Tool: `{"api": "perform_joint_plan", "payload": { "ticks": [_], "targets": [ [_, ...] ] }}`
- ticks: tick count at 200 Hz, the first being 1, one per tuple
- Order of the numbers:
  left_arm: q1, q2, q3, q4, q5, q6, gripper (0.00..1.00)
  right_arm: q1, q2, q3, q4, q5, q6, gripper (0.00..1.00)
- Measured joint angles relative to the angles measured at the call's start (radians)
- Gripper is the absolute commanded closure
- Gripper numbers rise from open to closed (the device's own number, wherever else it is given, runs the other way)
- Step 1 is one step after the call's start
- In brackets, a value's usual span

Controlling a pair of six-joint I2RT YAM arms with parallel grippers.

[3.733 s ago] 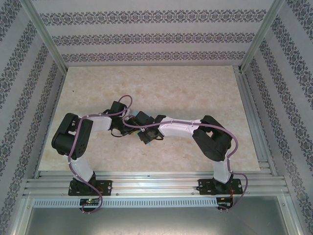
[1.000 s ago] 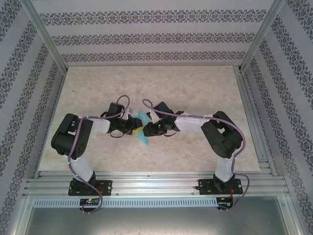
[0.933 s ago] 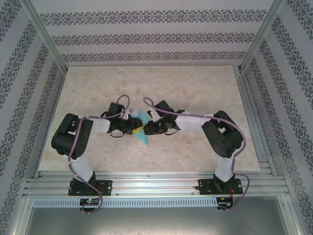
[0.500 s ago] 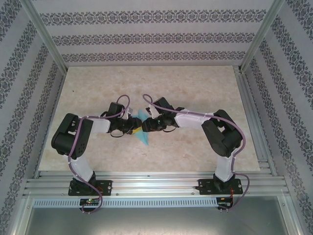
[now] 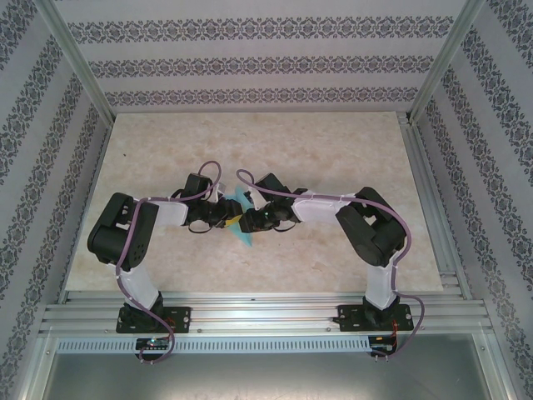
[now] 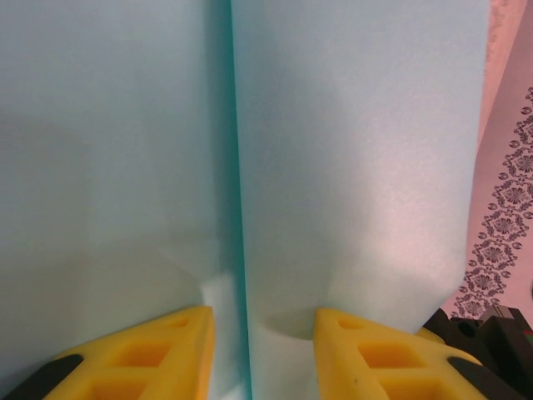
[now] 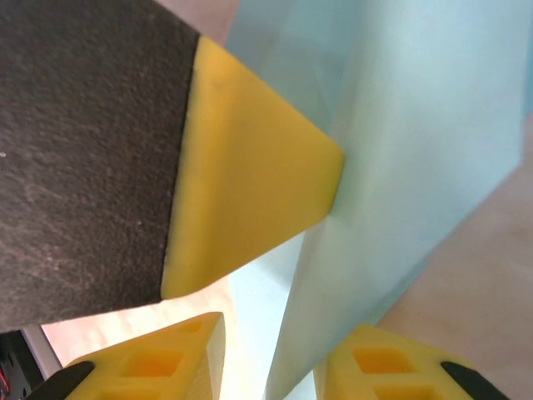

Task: Fold a paper plane with a square sheet of paper (fold left side to right side)
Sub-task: Fourth fold the wing at the center of the table.

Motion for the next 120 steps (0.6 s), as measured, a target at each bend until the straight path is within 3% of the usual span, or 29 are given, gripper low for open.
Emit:
{"api": "perform_joint_plan", "payload": {
  "ticks": [82, 120],
  "targets": [
    [0.000, 0.000, 0.000, -0.002, -0.005, 0.000, 0.64, 0.000, 0.023, 0.000, 0.003, -0.006, -0.005, 0.98],
    [0.000, 0.000, 0.000, -0.002, -0.009, 0.001, 0.66, -0.008, 0.026, 0.000, 0.011, -0.027, -0.005, 0.96]
  ]
}}
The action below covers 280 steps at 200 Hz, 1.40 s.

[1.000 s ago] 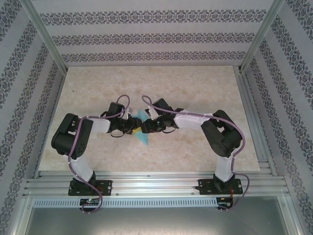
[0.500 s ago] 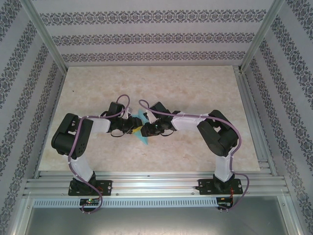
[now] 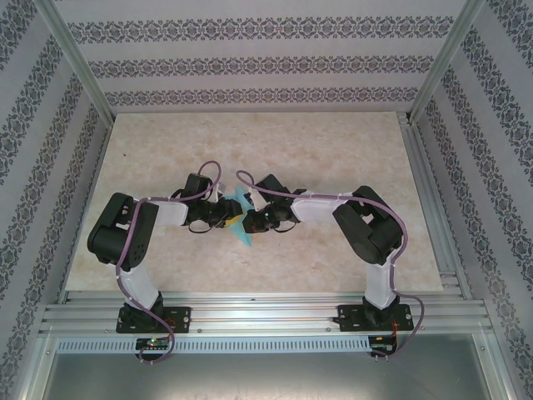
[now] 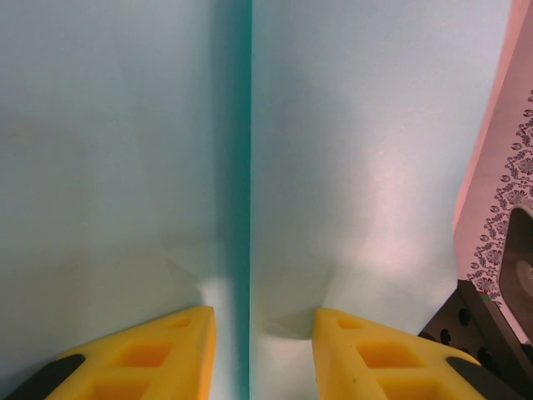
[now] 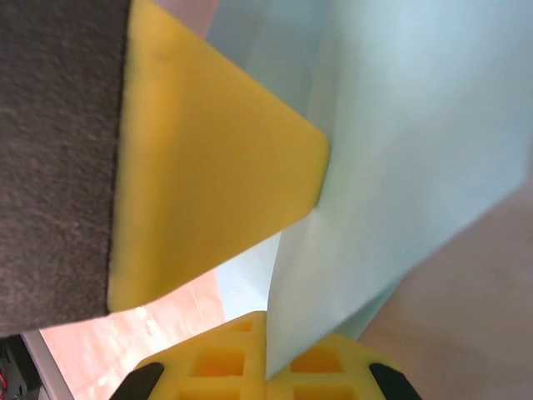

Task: Fold a paper plane with a square sheet of paper (fold left side to right side)
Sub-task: Fourth fold the wing at the center of the table.

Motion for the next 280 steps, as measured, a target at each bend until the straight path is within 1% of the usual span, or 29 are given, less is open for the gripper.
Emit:
{"api": "perform_joint_plan", "payload": {
  "ticks": [15, 47, 61, 126, 145, 164, 206, 223, 280],
  "targets": [
    [0.000, 0.000, 0.000, -0.002, -0.007, 0.003, 0.69, -0.008, 0.001, 0.000, 0.002, -0.012, 0.000, 0.87],
    [0.000, 0.000, 0.000, -0.009, -0.020, 0.007, 0.70, -0.024, 0.001, 0.000, 0.006, -0.025, -0.009, 0.75],
    [0.000, 0.000, 0.000, -0.010, -0.022, 0.007, 0.70, -0.034, 0.001, 0.000, 0.005, -0.030, -0.020, 0.71],
    [0.000, 0.000, 0.003, -0.015, -0.023, 0.010, 0.70, -0.075, -0.009, 0.002, 0.005, -0.065, -0.029, 0.69],
    [0.000, 0.000, 0.003, -0.016, -0.023, 0.014, 0.70, -0.084, -0.011, 0.009, 0.005, -0.068, -0.029, 0.70],
    [0.000, 0.000, 0.004, -0.018, -0.023, 0.015, 0.70, -0.095, -0.016, 0.018, 0.005, -0.075, -0.029, 0.74],
    [0.000, 0.000, 0.005, -0.020, -0.023, 0.022, 0.70, -0.101, -0.018, 0.045, 0.005, -0.091, -0.030, 0.93],
    [0.000, 0.000, 0.005, -0.020, -0.023, 0.022, 0.70, -0.101, -0.018, 0.051, 0.004, -0.095, -0.029, 0.99],
    [0.000, 0.000, 0.005, -0.020, -0.023, 0.023, 0.70, -0.101, 0.023, 0.096, -0.014, -0.101, -0.053, 1.00]
  ]
}}
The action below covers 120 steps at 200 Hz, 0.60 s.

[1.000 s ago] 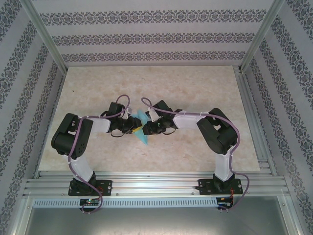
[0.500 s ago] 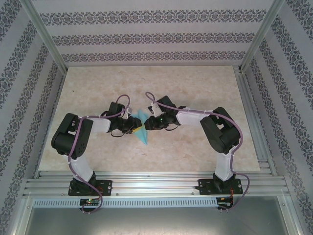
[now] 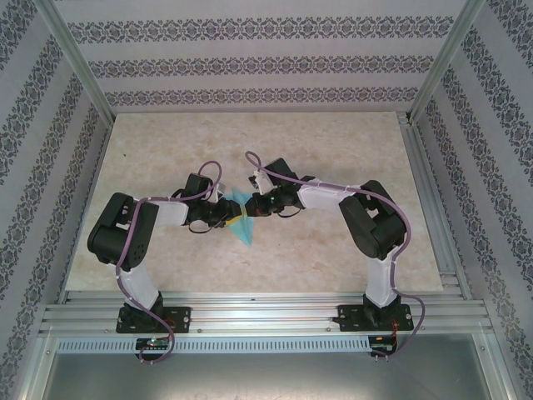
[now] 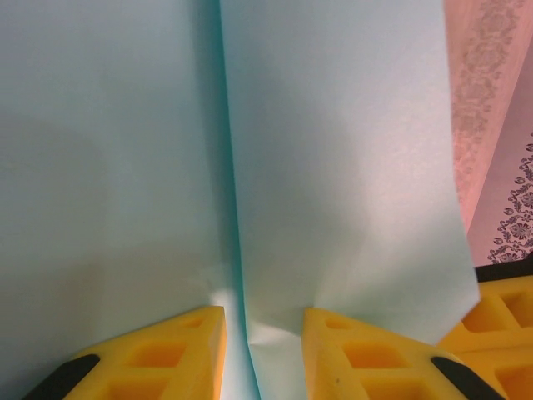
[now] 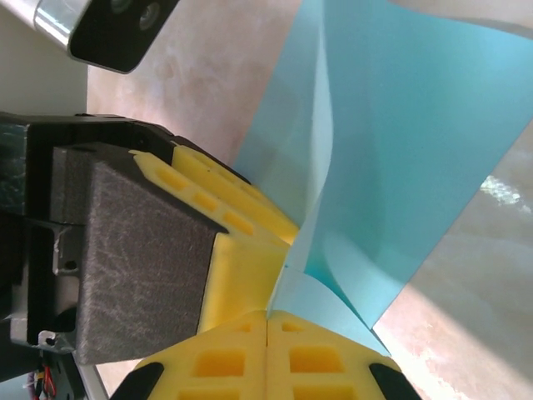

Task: Fold a paper plane with a square sheet of paper (fold left side to right side)
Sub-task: Fourth fold the wing at the center of the table.

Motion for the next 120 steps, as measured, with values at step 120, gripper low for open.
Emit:
{"api": "perform_joint_plan", "payload": {
  "ticks": [120],
  "targets": [
    [0.000, -0.005, 0.000, -0.014, -0.018, 0.015, 0.73, -0.006, -0.039, -0.038, -0.008, 0.005, -0.007, 0.74]
  ]
}}
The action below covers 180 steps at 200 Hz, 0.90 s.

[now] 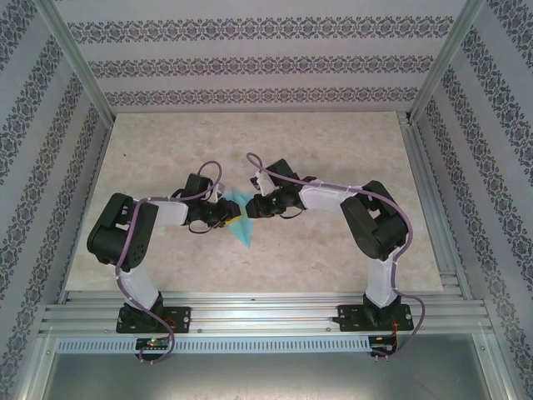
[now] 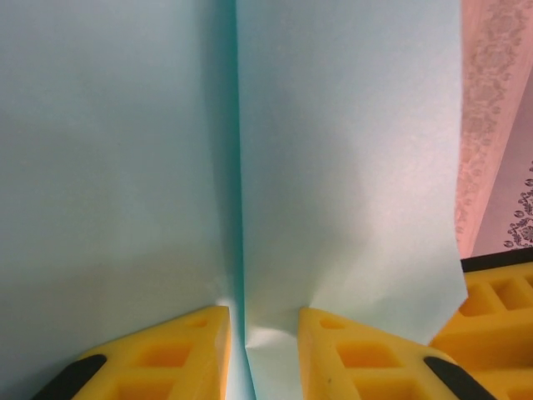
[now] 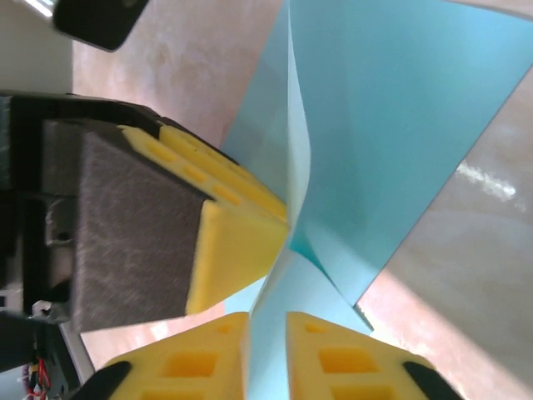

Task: Fold a paper plane with a square sheet of paper (fold left side to right side)
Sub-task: Fourth fold the wing at the center of the table.

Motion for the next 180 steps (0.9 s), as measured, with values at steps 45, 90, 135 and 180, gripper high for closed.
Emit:
{"api": "perform_joint_plan", "payload": {
  "ticks": [45, 90, 135, 180],
  "targets": [
    [0.000, 0.000, 0.000, 0.000, 0.001, 0.000, 0.72, 0.044, -0.057, -0.041, 0.006, 0.070, 0.011, 0.63],
    [0.000, 0.000, 0.002, -0.001, 0.000, 0.000, 0.72, 0.123, -0.057, -0.058, 0.004, 0.121, 0.015, 0.63],
    [0.000, 0.000, 0.002, -0.002, 0.000, 0.000, 0.72, 0.133, -0.032, -0.052, -0.016, 0.158, 0.014, 0.62],
    [0.000, 0.001, 0.006, -0.010, 0.000, 0.001, 0.72, 0.142, -0.012, -0.051, -0.040, 0.176, 0.011, 0.65]
  ]
}}
